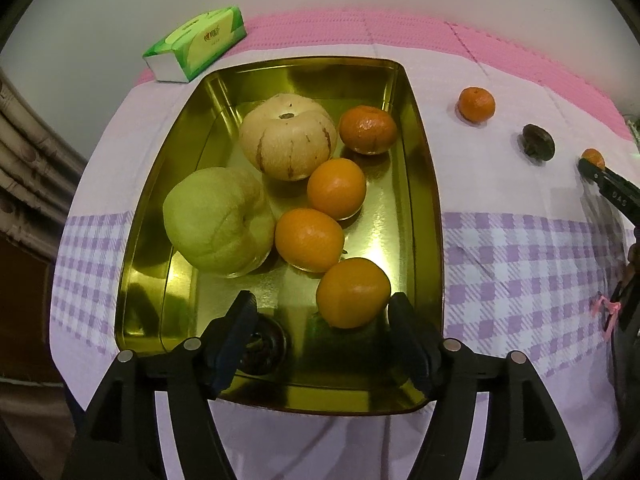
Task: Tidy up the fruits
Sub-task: 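Open the left tool to release the yellow citrus into the tin, then carry the held orange into the gold tin and open the right tool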
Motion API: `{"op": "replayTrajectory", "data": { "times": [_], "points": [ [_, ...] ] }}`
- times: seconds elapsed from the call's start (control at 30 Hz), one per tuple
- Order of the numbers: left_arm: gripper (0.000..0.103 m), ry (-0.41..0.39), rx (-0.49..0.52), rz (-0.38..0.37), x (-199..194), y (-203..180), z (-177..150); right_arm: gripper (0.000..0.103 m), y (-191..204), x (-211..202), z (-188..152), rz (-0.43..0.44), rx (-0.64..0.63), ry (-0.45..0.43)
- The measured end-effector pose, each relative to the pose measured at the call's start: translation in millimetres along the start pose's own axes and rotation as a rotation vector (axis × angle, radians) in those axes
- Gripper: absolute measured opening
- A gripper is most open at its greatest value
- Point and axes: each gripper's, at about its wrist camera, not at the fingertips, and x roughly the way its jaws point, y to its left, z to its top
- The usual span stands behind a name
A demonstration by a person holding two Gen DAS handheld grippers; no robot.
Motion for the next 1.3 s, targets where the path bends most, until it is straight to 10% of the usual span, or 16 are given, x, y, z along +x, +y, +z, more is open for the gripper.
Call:
{"op": "replayTrajectory", "data": {
  "times": [0.9,1.3],
  "points": [
    [0.079,-0.033,0.015,-0.029,-29.1,2.4,-2.0,0.035,2.7,1.6,1.6,-0.014,-0.013,0.002],
    [0.079,-0.168,-0.075,0.009,-63.9,30.6,12.4,0.035,9.2,-12.3,9.0,0.002,-0.025,-0.016]
  ]
}}
